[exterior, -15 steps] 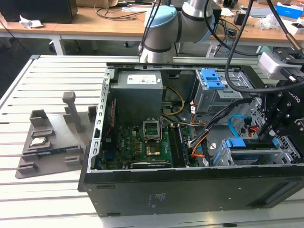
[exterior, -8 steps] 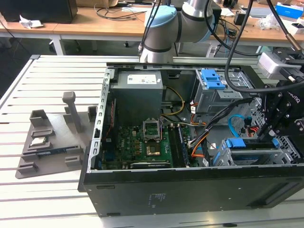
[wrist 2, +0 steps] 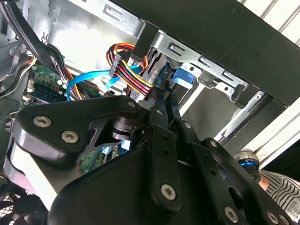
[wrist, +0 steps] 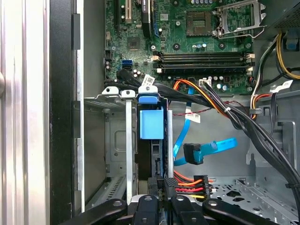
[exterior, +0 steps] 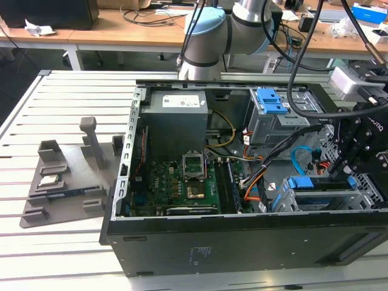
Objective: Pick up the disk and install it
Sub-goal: 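Insert the first disk wire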
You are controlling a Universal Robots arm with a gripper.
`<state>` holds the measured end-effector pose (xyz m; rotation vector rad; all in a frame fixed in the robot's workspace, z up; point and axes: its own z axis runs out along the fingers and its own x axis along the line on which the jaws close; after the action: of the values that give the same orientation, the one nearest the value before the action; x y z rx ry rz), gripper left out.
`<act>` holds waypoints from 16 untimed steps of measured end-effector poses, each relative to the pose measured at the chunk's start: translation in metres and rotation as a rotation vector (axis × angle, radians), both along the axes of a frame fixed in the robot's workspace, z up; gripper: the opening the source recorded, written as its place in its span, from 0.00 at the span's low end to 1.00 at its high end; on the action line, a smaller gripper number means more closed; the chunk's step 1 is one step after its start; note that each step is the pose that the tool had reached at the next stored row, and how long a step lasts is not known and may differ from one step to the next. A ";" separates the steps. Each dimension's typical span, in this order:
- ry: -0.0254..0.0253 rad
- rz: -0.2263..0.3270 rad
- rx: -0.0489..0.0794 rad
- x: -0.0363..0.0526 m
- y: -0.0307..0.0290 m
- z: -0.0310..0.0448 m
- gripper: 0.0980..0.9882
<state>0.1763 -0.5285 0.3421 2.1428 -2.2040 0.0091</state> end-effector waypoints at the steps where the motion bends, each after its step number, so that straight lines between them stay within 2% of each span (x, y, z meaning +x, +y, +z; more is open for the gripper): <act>1: 0.0000 0.000 0.000 0.0000 0.0000 0.0006 0.08; 6: 0.0001 0.000 0.000 0.0000 0.0000 0.0019 0.08; 8: 0.0035 0.000 0.001 0.0004 -0.0001 0.0010 0.08; 16: 0.0090 0.000 0.004 0.0032 0.0000 -0.0012 0.08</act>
<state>0.1794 -0.5285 0.3409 2.1401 -2.2011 -0.0044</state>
